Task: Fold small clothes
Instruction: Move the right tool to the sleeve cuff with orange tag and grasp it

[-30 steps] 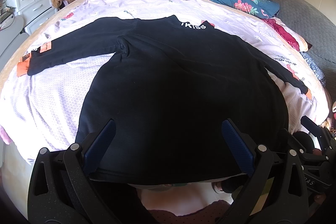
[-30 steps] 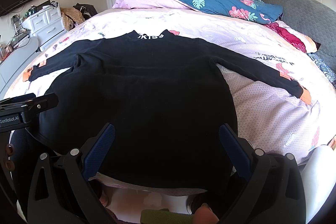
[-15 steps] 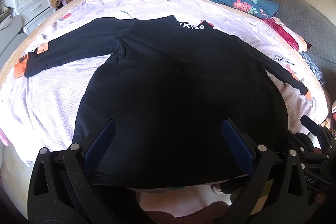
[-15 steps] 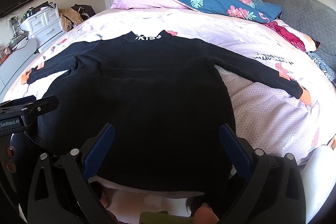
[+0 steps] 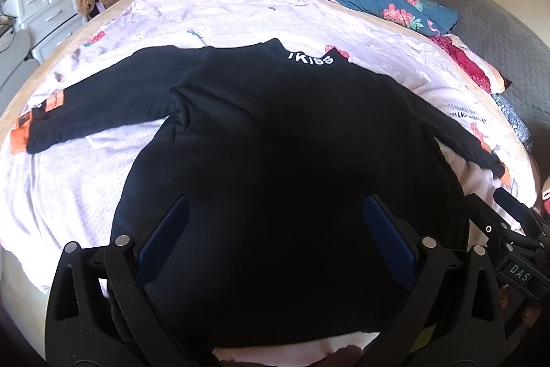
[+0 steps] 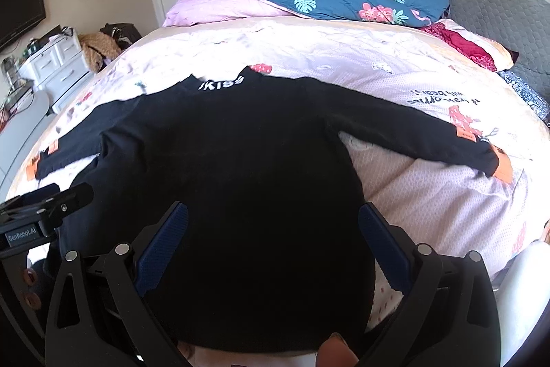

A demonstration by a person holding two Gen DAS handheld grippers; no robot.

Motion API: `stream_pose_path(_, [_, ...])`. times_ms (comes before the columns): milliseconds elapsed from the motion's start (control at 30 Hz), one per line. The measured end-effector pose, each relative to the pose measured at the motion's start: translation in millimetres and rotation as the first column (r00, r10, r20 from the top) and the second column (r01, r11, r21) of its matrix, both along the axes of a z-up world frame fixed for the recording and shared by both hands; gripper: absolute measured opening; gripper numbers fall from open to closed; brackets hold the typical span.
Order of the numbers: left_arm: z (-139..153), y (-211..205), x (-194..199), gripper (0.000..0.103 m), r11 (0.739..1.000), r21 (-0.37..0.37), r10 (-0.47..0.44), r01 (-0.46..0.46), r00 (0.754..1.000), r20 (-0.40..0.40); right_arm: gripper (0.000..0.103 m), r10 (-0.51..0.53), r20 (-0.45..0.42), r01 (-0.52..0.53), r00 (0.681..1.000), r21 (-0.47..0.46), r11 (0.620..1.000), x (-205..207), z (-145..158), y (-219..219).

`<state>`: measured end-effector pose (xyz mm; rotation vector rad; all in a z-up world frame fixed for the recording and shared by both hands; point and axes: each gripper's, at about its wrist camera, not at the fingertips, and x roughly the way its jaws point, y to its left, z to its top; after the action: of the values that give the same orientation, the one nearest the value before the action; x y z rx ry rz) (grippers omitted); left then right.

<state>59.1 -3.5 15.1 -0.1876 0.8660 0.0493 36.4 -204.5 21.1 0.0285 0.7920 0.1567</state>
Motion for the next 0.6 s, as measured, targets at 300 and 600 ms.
stream_pose_path(300, [9.2,5.0,40.1,0.095,1.000,-0.010,0.016,-0.015,1.000,0.007,0.099,-0.049,0.039,0.049,0.998,0.000,0.999,38.0,19.3,4.0])
stream_pose_path(600, [15.7,14.7,84.4,0.095,0.999,-0.023,0.033,-0.033,0.999,0.011,0.099,-0.130,0.038,0.129,0.991,0.038,0.991,84.0,31.7,0.9])
